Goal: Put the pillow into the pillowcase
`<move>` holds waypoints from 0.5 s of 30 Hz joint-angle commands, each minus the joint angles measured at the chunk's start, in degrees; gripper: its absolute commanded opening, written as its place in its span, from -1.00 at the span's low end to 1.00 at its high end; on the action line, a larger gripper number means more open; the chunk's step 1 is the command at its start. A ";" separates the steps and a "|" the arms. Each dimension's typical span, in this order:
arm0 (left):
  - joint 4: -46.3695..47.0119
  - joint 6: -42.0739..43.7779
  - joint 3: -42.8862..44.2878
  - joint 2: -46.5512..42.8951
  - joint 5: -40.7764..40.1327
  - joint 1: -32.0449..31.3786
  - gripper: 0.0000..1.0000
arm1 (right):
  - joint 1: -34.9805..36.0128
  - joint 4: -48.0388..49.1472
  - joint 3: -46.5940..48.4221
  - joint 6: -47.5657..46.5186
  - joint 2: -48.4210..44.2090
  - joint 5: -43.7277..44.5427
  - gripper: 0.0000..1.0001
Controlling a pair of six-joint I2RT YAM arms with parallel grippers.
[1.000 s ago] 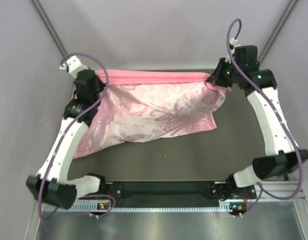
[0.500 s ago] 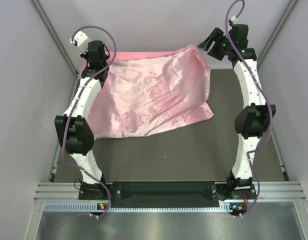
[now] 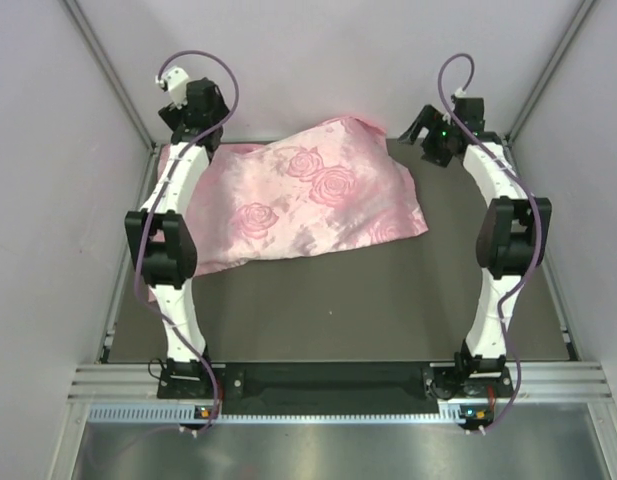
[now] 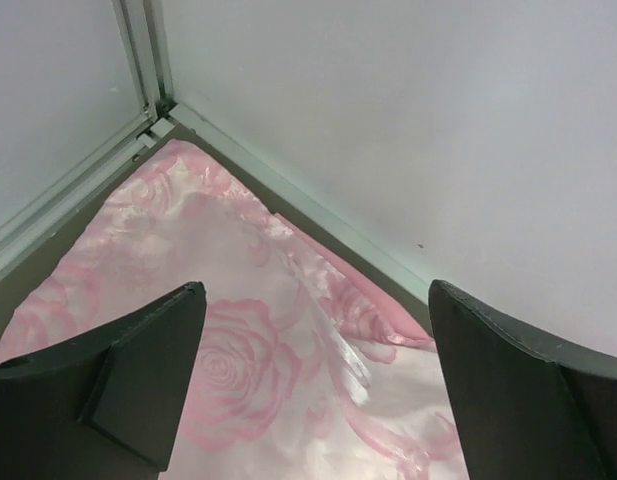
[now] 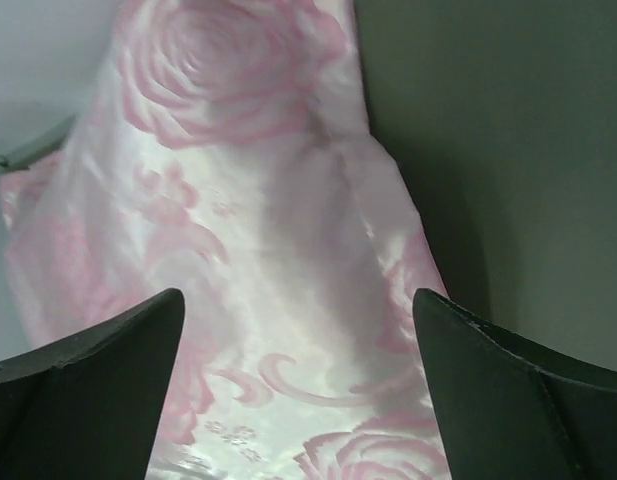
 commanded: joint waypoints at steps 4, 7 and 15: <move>0.46 -10.86 -23.11 -20.24 7.03 0.14 0.92 | 2.21 4.21 -10.04 -1.12 -0.52 -1.30 0.92; 3.81 -13.42 -35.72 -26.66 9.49 0.14 0.89 | 2.57 5.88 -13.37 -1.03 0.62 -1.83 0.79; 3.57 -13.43 -50.24 -37.58 13.28 0.05 0.85 | 2.48 13.87 -31.30 -1.46 -8.05 -4.29 -1.00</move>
